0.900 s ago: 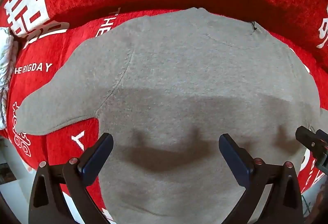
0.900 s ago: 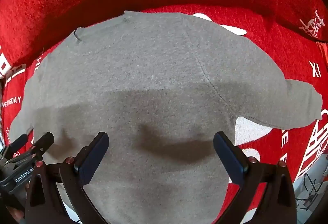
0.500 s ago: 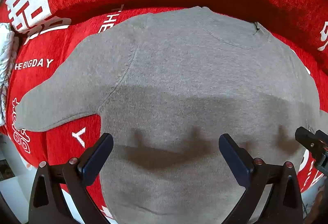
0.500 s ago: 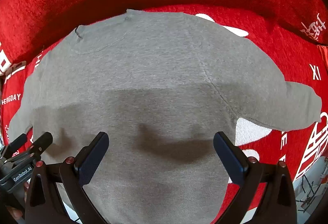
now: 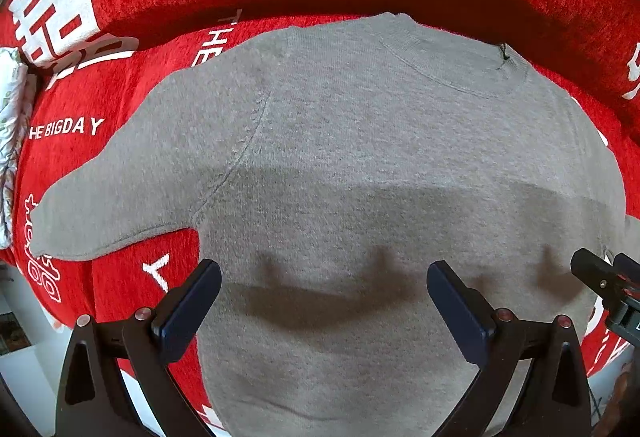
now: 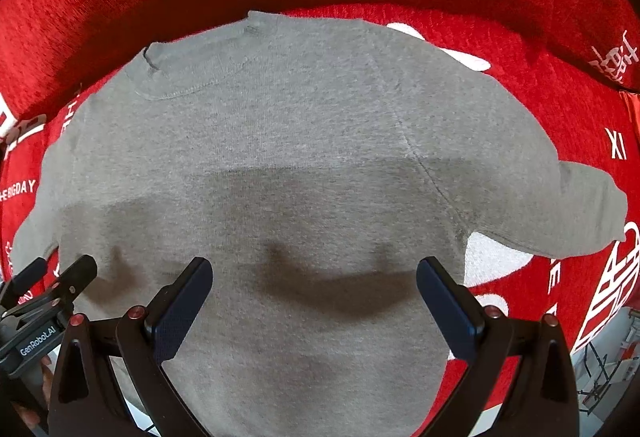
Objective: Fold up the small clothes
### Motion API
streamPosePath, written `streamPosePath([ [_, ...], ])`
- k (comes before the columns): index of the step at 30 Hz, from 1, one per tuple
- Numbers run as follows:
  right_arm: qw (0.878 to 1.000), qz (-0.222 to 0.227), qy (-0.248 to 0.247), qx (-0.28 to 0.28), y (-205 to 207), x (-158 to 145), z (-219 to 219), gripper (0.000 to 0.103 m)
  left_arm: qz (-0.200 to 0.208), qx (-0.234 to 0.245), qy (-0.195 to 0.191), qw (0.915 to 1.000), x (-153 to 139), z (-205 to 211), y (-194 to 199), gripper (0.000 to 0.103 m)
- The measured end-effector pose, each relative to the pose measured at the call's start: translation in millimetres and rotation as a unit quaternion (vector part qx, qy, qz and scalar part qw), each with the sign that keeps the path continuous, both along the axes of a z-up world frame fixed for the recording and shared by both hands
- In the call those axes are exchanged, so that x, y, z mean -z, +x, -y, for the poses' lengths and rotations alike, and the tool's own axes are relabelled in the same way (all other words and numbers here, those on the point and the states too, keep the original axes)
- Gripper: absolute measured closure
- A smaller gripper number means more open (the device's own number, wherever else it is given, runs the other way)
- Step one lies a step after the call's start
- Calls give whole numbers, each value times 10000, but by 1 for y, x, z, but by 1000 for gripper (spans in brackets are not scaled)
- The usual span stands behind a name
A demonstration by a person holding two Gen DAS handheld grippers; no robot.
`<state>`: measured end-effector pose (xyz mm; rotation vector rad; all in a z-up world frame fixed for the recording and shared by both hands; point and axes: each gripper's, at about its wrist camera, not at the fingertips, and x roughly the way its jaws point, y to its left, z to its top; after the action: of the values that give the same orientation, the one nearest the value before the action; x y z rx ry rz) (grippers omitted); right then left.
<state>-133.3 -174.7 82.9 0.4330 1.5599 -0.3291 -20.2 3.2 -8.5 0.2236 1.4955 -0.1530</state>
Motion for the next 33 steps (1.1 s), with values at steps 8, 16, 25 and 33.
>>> streamPosePath([
  [8,10000,-65,-43,-14,-5,3,-3,1,-21,6,14,10000,1,-2,2,0],
  [16,10000,48,-4,-20,-2,7,-2,1,-20,-36,4,10000,2,-4,6,0],
  [25,10000,63,-41,-33,2,12,-5,1,-61,-36,-12,10000,3,-8,6,0],
  [33,9999,60,-121,-48,7,15,-8,1,-66,-40,-18,10000,5,-11,7,0],
])
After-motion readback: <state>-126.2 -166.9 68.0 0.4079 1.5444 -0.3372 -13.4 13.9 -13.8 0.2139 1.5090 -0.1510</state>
